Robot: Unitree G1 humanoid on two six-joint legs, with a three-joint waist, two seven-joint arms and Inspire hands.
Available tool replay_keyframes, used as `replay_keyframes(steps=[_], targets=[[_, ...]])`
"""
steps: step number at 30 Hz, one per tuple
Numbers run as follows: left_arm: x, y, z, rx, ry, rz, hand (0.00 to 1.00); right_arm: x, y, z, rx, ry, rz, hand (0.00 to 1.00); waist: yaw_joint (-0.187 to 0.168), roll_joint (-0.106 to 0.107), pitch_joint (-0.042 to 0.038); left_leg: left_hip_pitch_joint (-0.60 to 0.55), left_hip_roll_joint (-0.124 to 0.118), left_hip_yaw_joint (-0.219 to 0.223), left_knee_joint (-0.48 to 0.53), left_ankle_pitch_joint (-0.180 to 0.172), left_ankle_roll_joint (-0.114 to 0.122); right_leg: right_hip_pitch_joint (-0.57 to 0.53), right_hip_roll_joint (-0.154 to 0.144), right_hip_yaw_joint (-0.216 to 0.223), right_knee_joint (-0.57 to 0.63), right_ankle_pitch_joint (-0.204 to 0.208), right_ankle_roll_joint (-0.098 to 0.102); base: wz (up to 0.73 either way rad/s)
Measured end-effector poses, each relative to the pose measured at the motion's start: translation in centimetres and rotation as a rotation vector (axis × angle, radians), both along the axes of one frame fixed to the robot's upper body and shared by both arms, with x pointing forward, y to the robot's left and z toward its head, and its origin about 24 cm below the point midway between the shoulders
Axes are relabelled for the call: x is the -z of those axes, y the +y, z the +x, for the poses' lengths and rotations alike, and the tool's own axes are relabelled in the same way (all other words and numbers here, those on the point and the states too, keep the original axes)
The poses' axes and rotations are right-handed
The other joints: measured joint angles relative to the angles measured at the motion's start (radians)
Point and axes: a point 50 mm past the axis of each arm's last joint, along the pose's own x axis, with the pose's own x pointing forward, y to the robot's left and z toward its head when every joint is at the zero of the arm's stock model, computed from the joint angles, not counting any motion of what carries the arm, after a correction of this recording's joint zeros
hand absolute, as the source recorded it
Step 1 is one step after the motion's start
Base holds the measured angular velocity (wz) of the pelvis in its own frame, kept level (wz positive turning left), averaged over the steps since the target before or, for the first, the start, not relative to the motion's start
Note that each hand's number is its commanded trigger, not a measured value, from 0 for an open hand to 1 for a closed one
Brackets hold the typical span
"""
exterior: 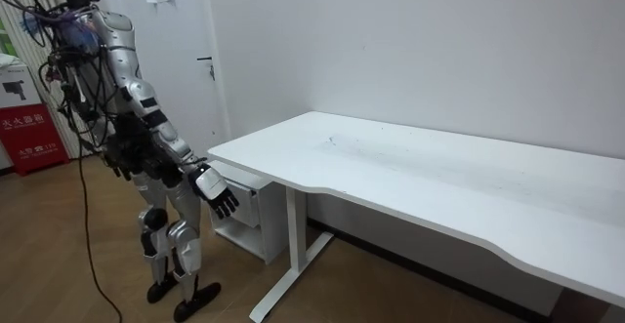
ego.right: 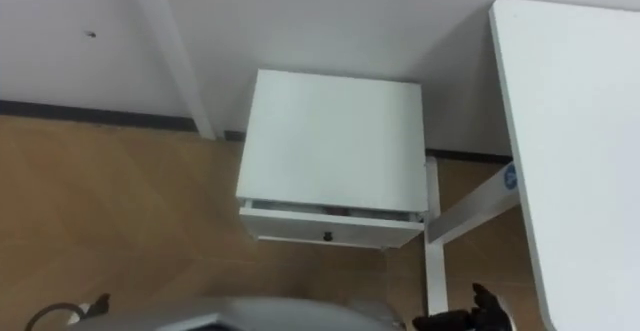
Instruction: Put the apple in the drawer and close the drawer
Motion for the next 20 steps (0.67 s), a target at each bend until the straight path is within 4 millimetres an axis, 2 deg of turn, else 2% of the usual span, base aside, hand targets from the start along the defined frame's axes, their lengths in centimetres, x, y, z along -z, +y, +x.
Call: replay_keyframes(steps=[5, 10, 20], targets=[[0.2, -0.7, 0.3, -0.006, -0.002, -0.011, 0.0, 0.0, 0.0, -0.2, 0.008, 0.007, 0.002, 0.0, -0.018, 0.016, -0.0035, 0.001, 0.007, 0.004, -0.021, 0.006, -0.011, 0.002, 0.011, -0.007, -0.027, 0.01, -0.006, -0.05], [0.2, -0.7, 0.3, -0.006, 0.001, -0.009, 0.0, 0.0, 0.0, -0.1, 0.008, 0.01, 0.002, 0.0, -0.028, 0.032, 0.0022, 0.016, 0.01, 0.01, -0.049, 0.009, -0.016, 0.003, 0.015, -0.014, -0.028, 0.008, -0.009, -0.04], [0.2, -0.5, -0.7, -0.033, 0.023, -0.007, 0.0, 0.2, 0.2, -0.8, 0.004, 0.037, 0.05, 0.0, -0.021, 0.028, 0.0069, 0.053, 0.011, 0.012, -0.077, 0.011, -0.02, 0.032, 0.022, -0.014, -0.05, 0.007, -0.01, 0.0]])
